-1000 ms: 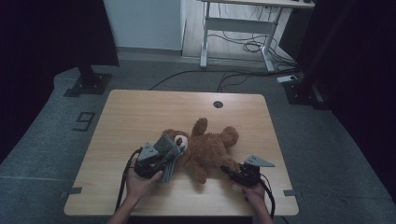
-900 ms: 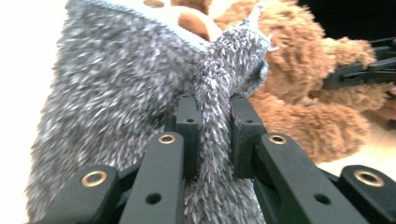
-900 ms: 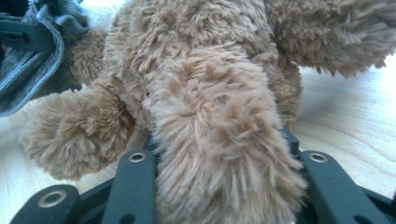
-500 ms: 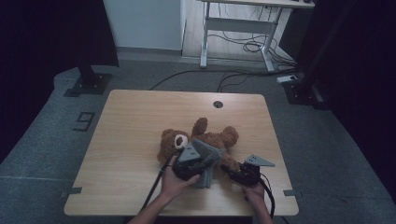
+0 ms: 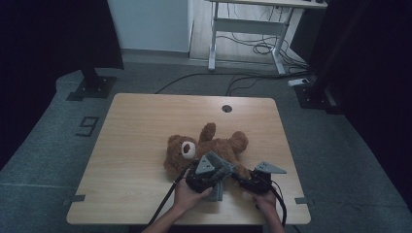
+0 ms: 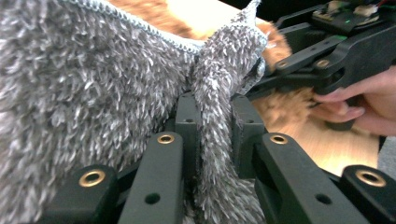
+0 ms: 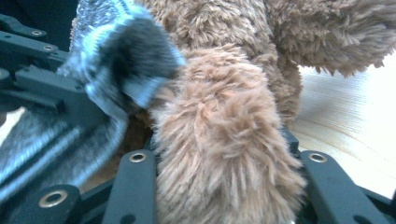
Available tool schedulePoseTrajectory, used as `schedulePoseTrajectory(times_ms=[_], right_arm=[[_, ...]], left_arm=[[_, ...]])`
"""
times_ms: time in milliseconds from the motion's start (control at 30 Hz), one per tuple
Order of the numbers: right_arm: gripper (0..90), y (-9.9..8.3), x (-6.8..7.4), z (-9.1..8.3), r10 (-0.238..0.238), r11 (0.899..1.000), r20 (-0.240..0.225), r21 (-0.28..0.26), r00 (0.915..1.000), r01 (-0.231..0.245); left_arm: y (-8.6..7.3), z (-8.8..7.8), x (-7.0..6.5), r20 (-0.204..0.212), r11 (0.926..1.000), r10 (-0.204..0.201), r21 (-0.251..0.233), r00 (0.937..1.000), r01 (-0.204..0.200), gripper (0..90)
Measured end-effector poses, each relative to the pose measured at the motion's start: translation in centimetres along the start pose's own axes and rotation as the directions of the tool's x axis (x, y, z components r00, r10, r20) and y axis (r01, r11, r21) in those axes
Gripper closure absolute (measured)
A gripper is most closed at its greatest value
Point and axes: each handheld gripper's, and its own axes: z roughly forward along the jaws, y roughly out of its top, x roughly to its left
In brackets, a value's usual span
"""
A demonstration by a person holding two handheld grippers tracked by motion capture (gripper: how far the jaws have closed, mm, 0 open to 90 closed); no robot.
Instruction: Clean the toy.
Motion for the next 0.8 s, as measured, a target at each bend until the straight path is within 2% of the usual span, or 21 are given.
schedulePoseTrajectory(times_ms=[133, 267, 467, 633, 800], right_arm=[[57.3, -0.1, 0.0, 0.0, -0.004, 1.0, 0.003, -0.008, 1.0, 0.004], [57.3, -0.1, -0.1, 0.0, -0.006, 1.0, -0.001, -0.007, 1.0, 0.006], [57.3, -0.1, -0.2, 0.0, -0.013, 1.0, -0.005, -0.006, 0.9999, 0.013], [57.3, -0.2, -0.1, 0.0, -0.014, 1.0, -0.006, -0.006, 0.9999, 0.014], [57.3, -0.2, -0.2, 0.0, -0.014, 1.0, -0.007, -0.005, 0.9999, 0.014]], left_arm=[[-0.6, -1.4, 0.9, -0.025, 0.9995, -0.029, -0.011, 0.9993, 0.028, 76.4], [-1.0, -2.8, 1.8, -0.071, 0.9994, -0.025, -0.025, 0.9972, 0.023, 76.4], [-2.0, -4.8, 3.4, -0.105, 0.9973, -0.062, -0.046, 0.9925, 0.057, 76.3], [-3.1, -6.3, 4.2, -0.125, 0.9963, -0.073, -0.054, 0.9895, 0.066, 76.2], [-4.3, -8.2, 5.0, -0.173, 0.9966, -0.071, -0.053, 0.9823, 0.063, 76.1]])
